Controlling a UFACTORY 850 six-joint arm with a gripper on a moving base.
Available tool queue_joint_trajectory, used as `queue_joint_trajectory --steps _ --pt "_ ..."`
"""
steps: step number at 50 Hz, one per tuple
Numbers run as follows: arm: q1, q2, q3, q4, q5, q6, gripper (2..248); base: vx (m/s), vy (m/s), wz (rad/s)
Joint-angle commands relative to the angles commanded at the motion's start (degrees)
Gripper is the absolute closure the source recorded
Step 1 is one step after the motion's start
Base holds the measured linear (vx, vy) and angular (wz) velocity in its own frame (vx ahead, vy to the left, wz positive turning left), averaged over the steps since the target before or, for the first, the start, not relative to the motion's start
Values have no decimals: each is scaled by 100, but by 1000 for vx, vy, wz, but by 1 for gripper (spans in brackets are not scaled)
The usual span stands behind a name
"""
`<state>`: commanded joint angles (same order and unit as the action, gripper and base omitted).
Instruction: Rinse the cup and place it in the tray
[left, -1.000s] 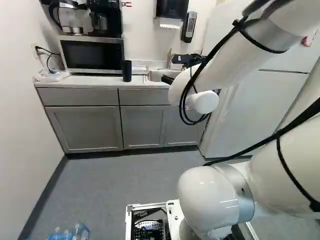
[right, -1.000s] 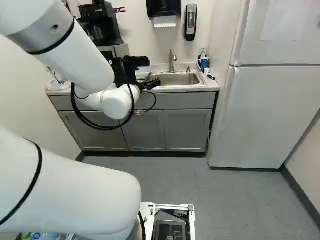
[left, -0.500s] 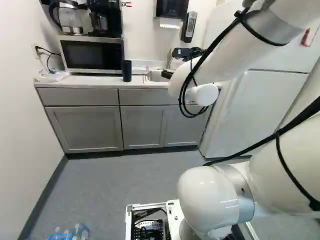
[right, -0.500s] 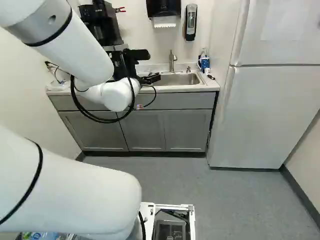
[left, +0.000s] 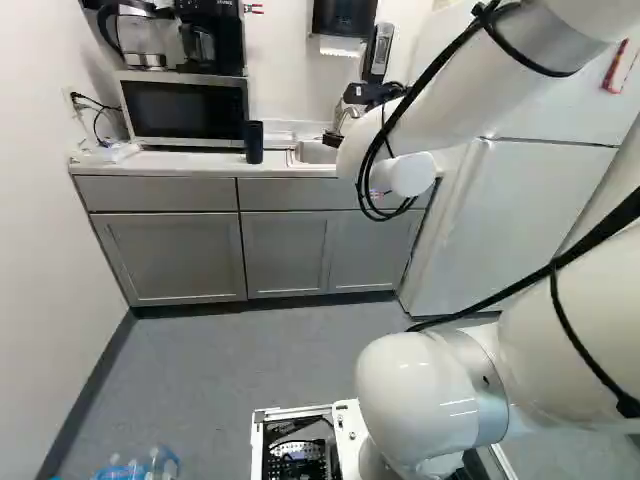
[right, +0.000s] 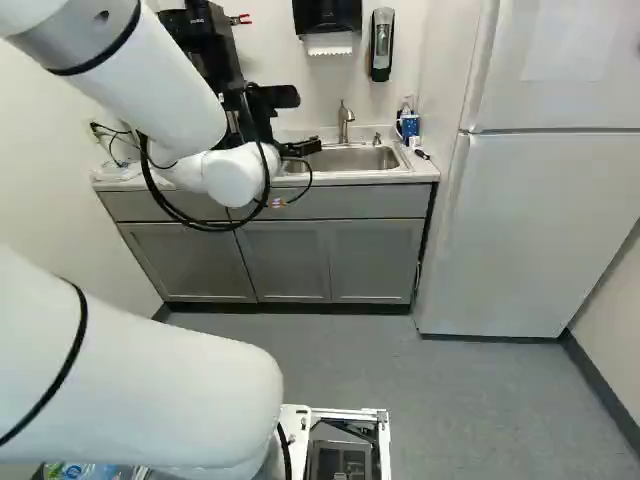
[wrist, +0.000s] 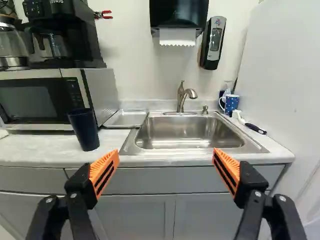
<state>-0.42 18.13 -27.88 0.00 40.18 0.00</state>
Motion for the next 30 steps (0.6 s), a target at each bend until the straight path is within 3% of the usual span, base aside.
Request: queue_joint_trajectory --steps 30 --pt "1 -78 -434 0 -432 0 3 0 0 0"
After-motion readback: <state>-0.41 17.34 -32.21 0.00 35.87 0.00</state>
